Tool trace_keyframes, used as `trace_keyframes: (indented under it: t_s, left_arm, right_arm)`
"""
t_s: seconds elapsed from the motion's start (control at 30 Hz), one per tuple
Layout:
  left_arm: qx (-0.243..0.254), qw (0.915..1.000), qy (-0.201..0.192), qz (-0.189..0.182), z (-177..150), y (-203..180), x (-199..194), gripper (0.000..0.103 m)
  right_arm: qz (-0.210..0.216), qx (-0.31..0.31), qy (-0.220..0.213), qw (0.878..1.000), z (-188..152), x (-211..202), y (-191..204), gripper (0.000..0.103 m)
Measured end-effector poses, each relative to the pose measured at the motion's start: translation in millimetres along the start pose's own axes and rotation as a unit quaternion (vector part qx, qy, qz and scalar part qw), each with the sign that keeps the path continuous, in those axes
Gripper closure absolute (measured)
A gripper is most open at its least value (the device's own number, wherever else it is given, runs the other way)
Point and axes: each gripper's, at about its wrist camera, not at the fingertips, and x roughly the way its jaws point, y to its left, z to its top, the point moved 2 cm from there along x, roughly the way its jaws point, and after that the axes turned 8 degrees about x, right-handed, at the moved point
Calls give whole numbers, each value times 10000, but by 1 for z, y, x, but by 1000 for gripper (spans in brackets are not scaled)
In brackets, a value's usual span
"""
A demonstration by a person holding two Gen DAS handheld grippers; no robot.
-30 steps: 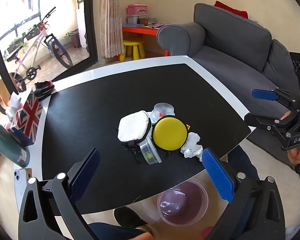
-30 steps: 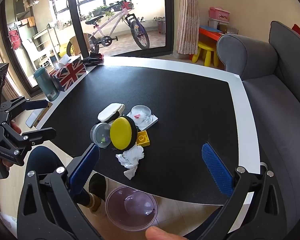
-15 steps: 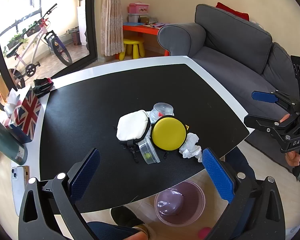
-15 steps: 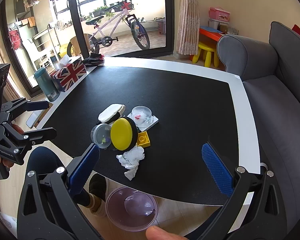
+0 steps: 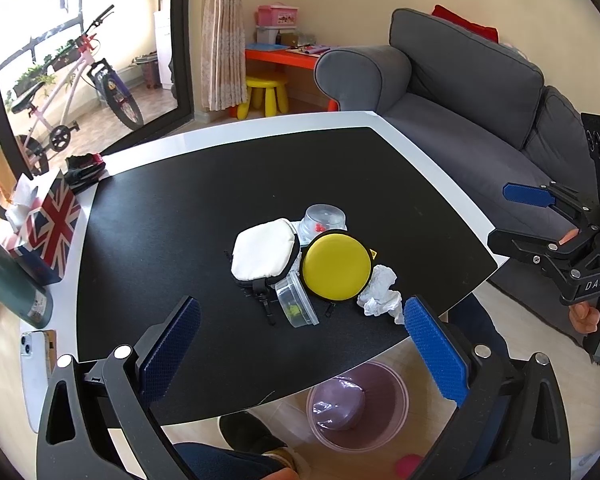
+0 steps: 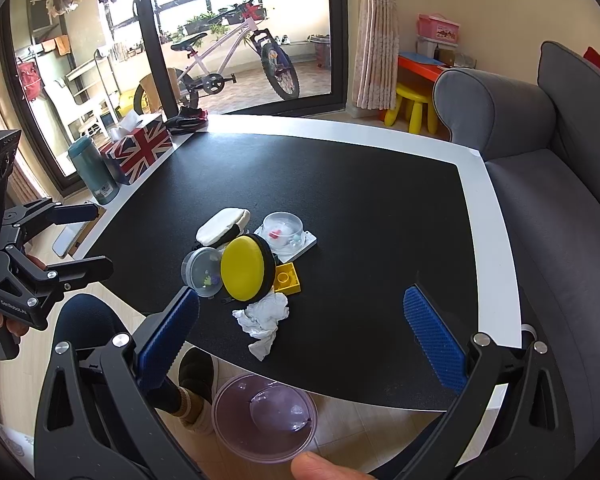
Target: Collect trash
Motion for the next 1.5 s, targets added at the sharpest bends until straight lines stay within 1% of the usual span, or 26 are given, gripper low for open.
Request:
trace_keyframes:
  t_s: [0.47,0.83,0.93,0.97,1.03,1.2,1.37,1.5]
  left_arm:
    - [-8,10000,4,-2,-1,0,0,6]
    - [6,10000,-14,-7,-1,-1,0,6]
    - [-5,10000,-4,-19,-1,-1,0,6]
    - [-3,10000,-1,-19,-1,-1,0,6]
    - [0,10000,2,-24,-1,-1,0,6]
    - [18,10000,-13,-45,1,-1,1,6]
    - [-18,10000,-41,-45,2,1,2,6]
    - [-23,10000,-21,20,2,3,4,6]
  right_arm:
    - [5,1,0,10000,-5,5,-1,3]
    - [33,34,-7,10000,3,-1,-2,3]
    - [82,-49,-30,10000,3,-5,2,3]
    - [89,-57,-44,9999,-3,2,4,3]
    - [87,-79,-61,9999,-3,1,7,3]
    - [180,-5,-69,9998,-3,3,4,3]
    - [171,7,-70,9998,-3,3,2,3]
    - [182,27,-70,9998,-3,3,-1,3]
